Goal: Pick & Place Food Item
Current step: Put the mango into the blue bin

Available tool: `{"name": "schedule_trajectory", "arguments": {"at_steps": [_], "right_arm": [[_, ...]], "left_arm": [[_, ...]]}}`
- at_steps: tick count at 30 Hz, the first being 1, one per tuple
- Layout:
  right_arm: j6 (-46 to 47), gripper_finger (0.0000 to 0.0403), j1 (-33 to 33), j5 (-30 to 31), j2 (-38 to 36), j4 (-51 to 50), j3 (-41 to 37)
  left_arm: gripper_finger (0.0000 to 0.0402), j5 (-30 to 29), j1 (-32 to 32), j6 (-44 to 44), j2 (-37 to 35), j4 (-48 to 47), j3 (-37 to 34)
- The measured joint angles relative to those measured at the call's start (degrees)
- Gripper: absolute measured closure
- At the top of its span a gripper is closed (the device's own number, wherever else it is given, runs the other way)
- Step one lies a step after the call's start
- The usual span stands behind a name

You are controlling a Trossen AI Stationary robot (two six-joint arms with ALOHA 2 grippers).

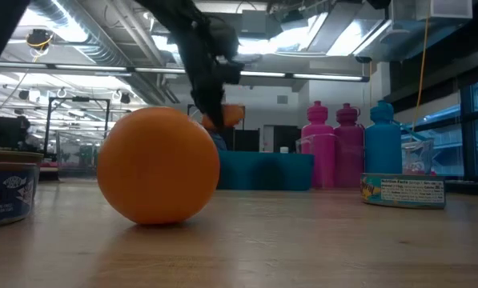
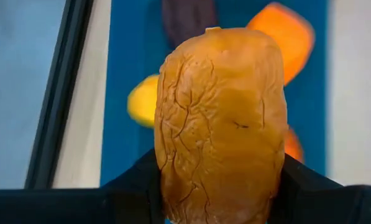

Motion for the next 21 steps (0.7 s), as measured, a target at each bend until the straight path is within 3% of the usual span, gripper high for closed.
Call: {"name": "schedule_trajectory", "arguments": {"at_steps": [10, 21], "right_arm": [[-0.20, 0.0394, 0.00, -0.17, 0.00, -0.46, 0.00], [-0.13, 0.0394, 0.00, -0.13, 0.02, -0.48, 0.00]], "left_arm": [[0.0237, -6.23, -0.87, 0.17, 5.53, -1.51, 0.97], [0.0237, -6.26, -0.86, 0.20, 5.98, -1.76, 1.02]]}}
